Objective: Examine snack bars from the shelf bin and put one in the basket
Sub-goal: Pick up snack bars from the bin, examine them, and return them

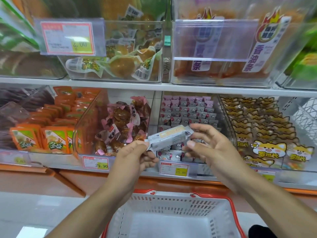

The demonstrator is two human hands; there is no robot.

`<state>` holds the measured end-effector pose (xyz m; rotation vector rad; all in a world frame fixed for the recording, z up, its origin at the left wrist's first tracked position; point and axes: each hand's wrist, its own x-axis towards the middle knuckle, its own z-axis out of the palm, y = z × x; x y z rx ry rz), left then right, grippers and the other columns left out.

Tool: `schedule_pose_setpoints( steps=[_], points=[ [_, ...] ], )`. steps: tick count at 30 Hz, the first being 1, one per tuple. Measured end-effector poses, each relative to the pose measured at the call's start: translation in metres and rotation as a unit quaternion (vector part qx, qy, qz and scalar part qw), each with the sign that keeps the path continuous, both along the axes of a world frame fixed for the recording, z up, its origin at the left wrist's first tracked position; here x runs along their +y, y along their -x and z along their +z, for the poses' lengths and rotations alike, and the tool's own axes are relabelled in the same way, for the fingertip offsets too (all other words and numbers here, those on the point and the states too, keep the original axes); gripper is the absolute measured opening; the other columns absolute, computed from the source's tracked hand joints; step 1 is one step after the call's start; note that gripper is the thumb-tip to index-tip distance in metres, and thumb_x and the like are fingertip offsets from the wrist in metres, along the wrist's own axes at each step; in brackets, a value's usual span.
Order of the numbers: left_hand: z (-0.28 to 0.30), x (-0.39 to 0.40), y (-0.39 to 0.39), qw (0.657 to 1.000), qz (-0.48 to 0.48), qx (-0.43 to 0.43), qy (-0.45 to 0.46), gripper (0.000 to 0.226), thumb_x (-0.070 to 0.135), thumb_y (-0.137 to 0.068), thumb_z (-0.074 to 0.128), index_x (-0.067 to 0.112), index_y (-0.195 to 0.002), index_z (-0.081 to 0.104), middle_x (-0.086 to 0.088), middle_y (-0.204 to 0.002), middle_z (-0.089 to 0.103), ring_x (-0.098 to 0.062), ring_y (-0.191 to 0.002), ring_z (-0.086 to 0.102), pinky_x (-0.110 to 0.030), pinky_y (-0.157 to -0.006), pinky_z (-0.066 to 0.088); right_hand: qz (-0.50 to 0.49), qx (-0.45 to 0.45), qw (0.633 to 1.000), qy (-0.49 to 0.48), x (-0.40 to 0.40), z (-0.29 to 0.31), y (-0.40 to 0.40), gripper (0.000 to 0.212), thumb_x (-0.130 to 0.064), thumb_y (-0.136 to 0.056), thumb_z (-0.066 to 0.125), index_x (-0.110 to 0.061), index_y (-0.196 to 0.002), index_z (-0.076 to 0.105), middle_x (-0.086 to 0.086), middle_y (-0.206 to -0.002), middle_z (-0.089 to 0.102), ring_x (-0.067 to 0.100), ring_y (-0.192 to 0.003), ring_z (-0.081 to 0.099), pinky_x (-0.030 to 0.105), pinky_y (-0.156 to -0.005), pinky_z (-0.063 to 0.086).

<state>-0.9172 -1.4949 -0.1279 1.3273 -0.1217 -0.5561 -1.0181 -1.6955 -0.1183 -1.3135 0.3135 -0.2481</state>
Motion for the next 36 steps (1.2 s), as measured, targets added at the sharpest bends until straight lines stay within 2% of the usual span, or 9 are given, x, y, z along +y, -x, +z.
schedule_pose_setpoints(
  steps=[6, 9, 11, 16, 19, 23, 28, 33, 36],
  points=[
    [0.007, -0.006, 0.001, 0.99, -0.003, 0.117, 0.075, 0.051, 0.014, -0.103, 0.044, 0.013, -0.062, 0.075, -0.007, -0.058, 0.054, -0.021, -0.056, 0.065, -0.028, -0.05, 0.054, 0.053, 0.003, 0.99, 0.127, -0.006, 0.004, -0.001, 0.05, 0.004, -0.082, 0.076, -0.028, -0.118, 0.069, -0.008, -0.117, 0.074, 0.012, -0.096, 0.074, 0.017, -0.073, 0.056],
    [0.008, -0.009, 0.003, 0.988, -0.014, 0.136, 0.07, 0.062, 0.016, -0.102, 0.044, 0.015, -0.047, 0.07, -0.006, -0.056, 0.054, -0.018, -0.056, 0.066, -0.026, -0.052, 0.056, 0.057, -0.021, 0.983, 0.175, -0.007, 0.012, -0.006, 0.032, -0.005, -0.075, 0.079, -0.015, -0.105, 0.073, 0.002, -0.105, 0.078, 0.021, -0.098, 0.074, 0.022, -0.078, 0.06],
    [0.01, -0.012, 0.003, 0.989, -0.006, 0.137, 0.062, 0.062, 0.016, -0.102, 0.044, 0.015, -0.044, 0.068, -0.004, -0.055, 0.052, -0.016, -0.054, 0.064, -0.024, -0.05, 0.054, 0.073, -0.037, 0.975, 0.206, -0.009, 0.021, -0.01, 0.041, -0.004, -0.07, 0.082, -0.015, -0.109, 0.073, -0.001, -0.106, 0.078, 0.015, -0.091, 0.075, 0.019, -0.076, 0.058],
    [0.012, -0.018, 0.002, 0.988, 0.006, 0.143, 0.057, 0.029, 0.015, -0.101, 0.048, 0.005, -0.082, 0.067, -0.005, -0.056, 0.055, -0.016, -0.053, 0.063, -0.022, -0.047, 0.052, 0.046, -0.074, 0.972, 0.219, -0.006, 0.031, -0.02, 0.045, -0.015, -0.066, 0.085, -0.019, -0.108, 0.071, 0.0, -0.108, 0.077, 0.017, -0.09, 0.074, 0.022, -0.071, 0.059],
    [0.009, -0.02, 0.003, 0.999, -0.008, 0.047, -0.006, 0.03, 0.023, -0.102, 0.051, 0.009, -0.077, 0.06, -0.008, -0.063, 0.065, -0.018, -0.061, 0.067, -0.024, -0.053, 0.054, -0.085, -0.063, 0.979, 0.173, -0.007, 0.025, -0.036, 0.045, -0.023, -0.066, 0.087, -0.016, -0.103, 0.063, 0.006, -0.099, 0.077, 0.026, -0.092, 0.075, 0.031, -0.069, 0.062],
    [0.004, -0.022, 0.012, 0.971, -0.043, -0.17, -0.162, 0.015, 0.027, -0.094, 0.066, 0.017, -0.082, 0.066, 0.004, -0.074, 0.072, -0.006, -0.068, 0.066, -0.018, -0.061, 0.051, -0.232, -0.038, 0.931, 0.278, -0.011, 0.016, -0.064, 0.035, -0.024, -0.076, 0.088, -0.03, -0.092, 0.057, -0.004, -0.094, 0.071, 0.021, -0.084, 0.069, 0.046, -0.077, 0.059],
    [-0.007, -0.021, 0.017, 0.914, -0.092, -0.303, -0.254, 0.011, 0.033, -0.091, 0.067, 0.038, -0.084, 0.059, 0.018, -0.082, 0.064, 0.0, -0.068, 0.058, -0.014, -0.06, 0.043, -0.13, -0.027, 0.887, 0.443, -0.009, 0.004, -0.095, 0.023, -0.023, -0.089, 0.076, -0.03, -0.105, 0.062, -0.017, -0.095, 0.066, 0.002, -0.085, 0.066, 0.015, -0.072, 0.049],
    [-0.01, -0.019, 0.017, 0.869, -0.106, -0.378, -0.3, 0.011, 0.039, -0.09, 0.065, 0.043, -0.09, 0.055, 0.027, -0.095, 0.056, 0.001, -0.085, 0.055, -0.019, -0.066, 0.042, 0.023, 0.055, 0.789, 0.612, -0.009, -0.015, -0.117, 0.027, -0.012, -0.102, 0.054, -0.014, -0.124, 0.069, 0.003, -0.134, 0.057, 0.019, -0.121, 0.054, 0.023, -0.1, 0.039],
    [-0.009, -0.019, 0.017, 0.865, -0.118, -0.382, -0.303, 0.011, 0.04, -0.091, 0.066, 0.042, -0.093, 0.055, 0.031, -0.102, 0.051, 0.004, -0.092, 0.053, -0.019, -0.069, 0.044, 0.009, 0.085, 0.776, 0.625, -0.014, -0.012, -0.122, 0.031, -0.012, -0.103, 0.051, -0.023, -0.126, 0.069, 0.001, -0.132, 0.058, 0.02, -0.124, 0.052, 0.031, -0.103, 0.042]
  ],
)
